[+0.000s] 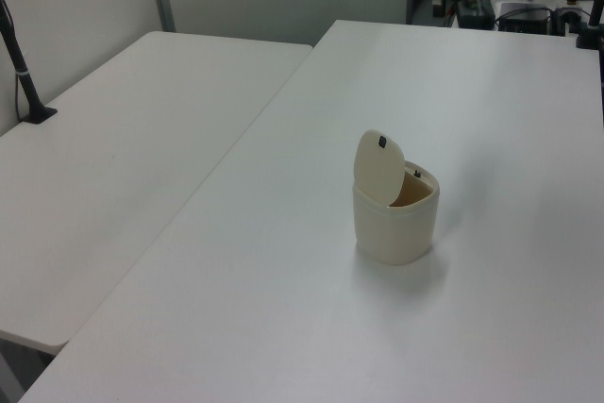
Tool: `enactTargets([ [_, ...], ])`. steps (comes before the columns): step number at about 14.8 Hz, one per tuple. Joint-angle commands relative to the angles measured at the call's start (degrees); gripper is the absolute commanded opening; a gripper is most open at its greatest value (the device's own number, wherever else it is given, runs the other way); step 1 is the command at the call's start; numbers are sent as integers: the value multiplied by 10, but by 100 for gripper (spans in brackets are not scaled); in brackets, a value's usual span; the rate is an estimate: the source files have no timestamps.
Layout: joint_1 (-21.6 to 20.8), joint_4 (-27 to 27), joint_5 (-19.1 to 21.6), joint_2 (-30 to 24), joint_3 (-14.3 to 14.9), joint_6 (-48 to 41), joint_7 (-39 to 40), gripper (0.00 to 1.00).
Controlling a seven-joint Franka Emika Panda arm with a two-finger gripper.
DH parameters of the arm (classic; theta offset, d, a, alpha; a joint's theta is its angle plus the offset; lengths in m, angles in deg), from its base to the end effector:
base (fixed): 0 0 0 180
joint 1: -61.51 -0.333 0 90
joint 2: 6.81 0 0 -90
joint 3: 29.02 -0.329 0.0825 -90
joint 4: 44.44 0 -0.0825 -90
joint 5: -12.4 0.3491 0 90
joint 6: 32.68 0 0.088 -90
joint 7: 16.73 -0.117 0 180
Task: Close the trash bin
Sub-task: 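Move the gripper from its start pose toward the cream trash bin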
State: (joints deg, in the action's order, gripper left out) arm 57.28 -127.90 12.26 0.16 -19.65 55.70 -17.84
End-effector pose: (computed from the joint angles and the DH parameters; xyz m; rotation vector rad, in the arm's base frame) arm 0.5531 -0.0439 0.6102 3.1155 -0.1688 -0.0545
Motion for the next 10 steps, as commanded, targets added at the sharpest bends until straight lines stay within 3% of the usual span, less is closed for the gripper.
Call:
enactTargets([
  [1, -8, -7, 1, -1, 1, 4, 12, 100],
  [2, -9, -7, -1, -1, 1, 3, 15, 94],
  [3, -10, -7, -1, -1, 1, 3, 29, 83],
  [7, -12, -6, 1, -3, 0, -4, 132, 27],
  [10, -48, -7, 1, -3, 0, -5, 235, 4],
])
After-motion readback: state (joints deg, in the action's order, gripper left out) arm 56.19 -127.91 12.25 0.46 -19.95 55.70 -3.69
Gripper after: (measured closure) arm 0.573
